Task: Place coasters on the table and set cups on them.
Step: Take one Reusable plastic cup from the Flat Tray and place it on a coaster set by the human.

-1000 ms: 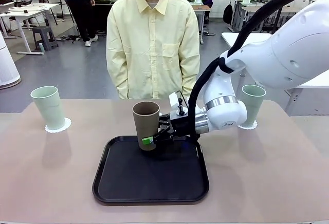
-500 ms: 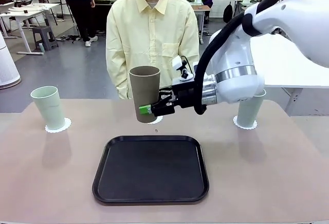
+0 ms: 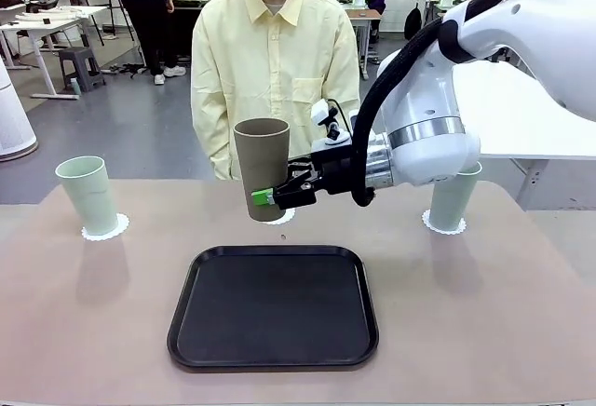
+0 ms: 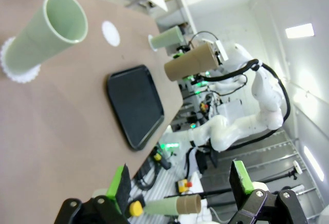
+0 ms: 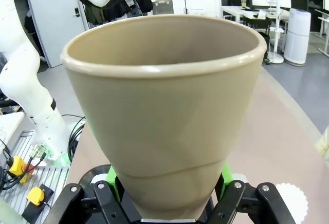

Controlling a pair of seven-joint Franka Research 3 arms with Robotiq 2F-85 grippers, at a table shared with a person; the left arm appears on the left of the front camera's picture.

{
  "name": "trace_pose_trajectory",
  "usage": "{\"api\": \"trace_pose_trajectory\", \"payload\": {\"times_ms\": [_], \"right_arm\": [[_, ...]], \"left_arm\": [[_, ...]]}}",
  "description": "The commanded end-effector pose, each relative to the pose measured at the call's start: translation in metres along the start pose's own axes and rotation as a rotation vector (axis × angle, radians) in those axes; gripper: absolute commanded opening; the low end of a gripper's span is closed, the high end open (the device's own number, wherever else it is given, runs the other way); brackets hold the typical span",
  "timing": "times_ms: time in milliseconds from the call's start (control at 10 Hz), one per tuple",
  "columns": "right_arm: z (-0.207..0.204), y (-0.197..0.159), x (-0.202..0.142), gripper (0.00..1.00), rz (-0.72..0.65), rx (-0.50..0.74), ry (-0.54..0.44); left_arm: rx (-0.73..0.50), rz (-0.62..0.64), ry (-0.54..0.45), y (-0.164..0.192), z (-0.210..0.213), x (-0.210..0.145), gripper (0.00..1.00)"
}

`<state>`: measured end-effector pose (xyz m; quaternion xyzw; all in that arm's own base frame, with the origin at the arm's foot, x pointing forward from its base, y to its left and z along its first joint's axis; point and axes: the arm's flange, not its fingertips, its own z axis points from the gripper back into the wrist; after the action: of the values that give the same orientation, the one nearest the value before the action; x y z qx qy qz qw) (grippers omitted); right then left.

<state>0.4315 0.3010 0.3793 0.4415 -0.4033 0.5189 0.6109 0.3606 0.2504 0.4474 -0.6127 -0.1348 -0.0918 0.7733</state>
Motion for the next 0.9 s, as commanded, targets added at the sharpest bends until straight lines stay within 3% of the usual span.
{"api": "trace_pose_trajectory", "payload": {"times_ms": [0,300,600,800], "right_arm": [[0.01,-0.018,0.011,0.81,0.069,-0.052,0.031],[0.016,-0.088,0.038,0.81,0.145,-0.058,0.089],[-0.002,-0.14,0.052,0.81,0.135,0.173,0.16],[-0.004,-0.162,0.056,0.81,0.118,0.198,0.147]], "left_arm": [[-0.003,-0.002,-0.006,-0.001,0.001,-0.001,1.0],[-0.003,-0.002,-0.006,-0.001,0.001,-0.001,1.0],[-0.003,-0.002,-0.006,-0.001,0.001,-0.001,1.0],[-0.003,-0.002,-0.006,-0.001,0.001,-0.001,1.0]]}}
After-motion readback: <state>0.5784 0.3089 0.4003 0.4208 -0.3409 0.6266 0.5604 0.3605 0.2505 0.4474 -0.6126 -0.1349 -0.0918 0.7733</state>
